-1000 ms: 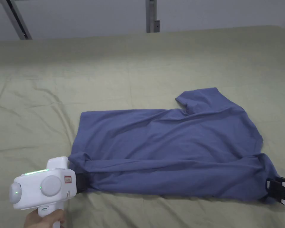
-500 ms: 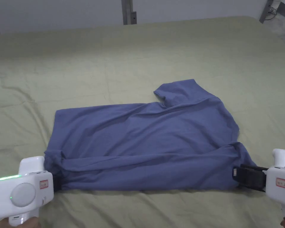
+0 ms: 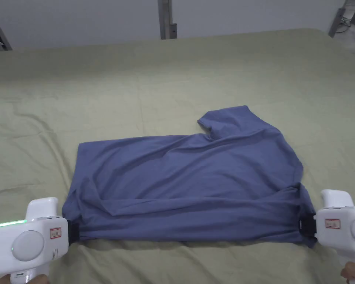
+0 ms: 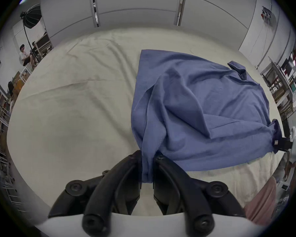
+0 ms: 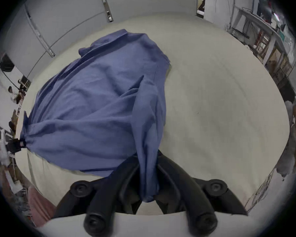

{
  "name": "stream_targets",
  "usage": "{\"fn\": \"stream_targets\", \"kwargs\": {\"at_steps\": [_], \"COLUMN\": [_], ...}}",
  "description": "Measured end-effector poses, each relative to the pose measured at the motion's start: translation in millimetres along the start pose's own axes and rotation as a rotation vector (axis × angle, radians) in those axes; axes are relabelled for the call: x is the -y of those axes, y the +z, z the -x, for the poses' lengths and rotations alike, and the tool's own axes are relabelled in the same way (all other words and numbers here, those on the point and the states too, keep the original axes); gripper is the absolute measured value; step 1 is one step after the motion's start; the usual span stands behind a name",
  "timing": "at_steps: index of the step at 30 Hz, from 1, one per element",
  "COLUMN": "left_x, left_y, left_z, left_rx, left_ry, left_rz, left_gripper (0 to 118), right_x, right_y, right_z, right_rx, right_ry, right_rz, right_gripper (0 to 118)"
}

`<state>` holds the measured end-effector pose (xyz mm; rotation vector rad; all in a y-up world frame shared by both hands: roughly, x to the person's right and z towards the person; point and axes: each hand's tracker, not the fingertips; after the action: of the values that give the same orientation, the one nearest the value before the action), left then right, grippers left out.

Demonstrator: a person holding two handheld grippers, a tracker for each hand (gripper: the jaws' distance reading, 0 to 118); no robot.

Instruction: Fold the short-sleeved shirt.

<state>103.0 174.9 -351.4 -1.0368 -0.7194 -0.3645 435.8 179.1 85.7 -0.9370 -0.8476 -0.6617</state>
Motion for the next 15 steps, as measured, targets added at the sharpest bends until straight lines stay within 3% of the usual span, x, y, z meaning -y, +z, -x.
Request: {"fn": "stream_targets", "kwargs": {"at_steps": [7,15], "left_x": [30,112], "left_y": [41,71], "left_z": [0,-10], "left_rx": [-0.006,-0.087], "left_ry": [-0.006,-0.095], "left_rz": [0.003,0.068], "left_gripper": [10,10], "right_x": [3,66], "right_y": [36,51], "right_z": [-13,-33], "right_rx": [-0.017,-0.012], "right_ry": [0.012,0.027], "right_rz": [-0.026,0.045], "right_gripper": [7,7]}}
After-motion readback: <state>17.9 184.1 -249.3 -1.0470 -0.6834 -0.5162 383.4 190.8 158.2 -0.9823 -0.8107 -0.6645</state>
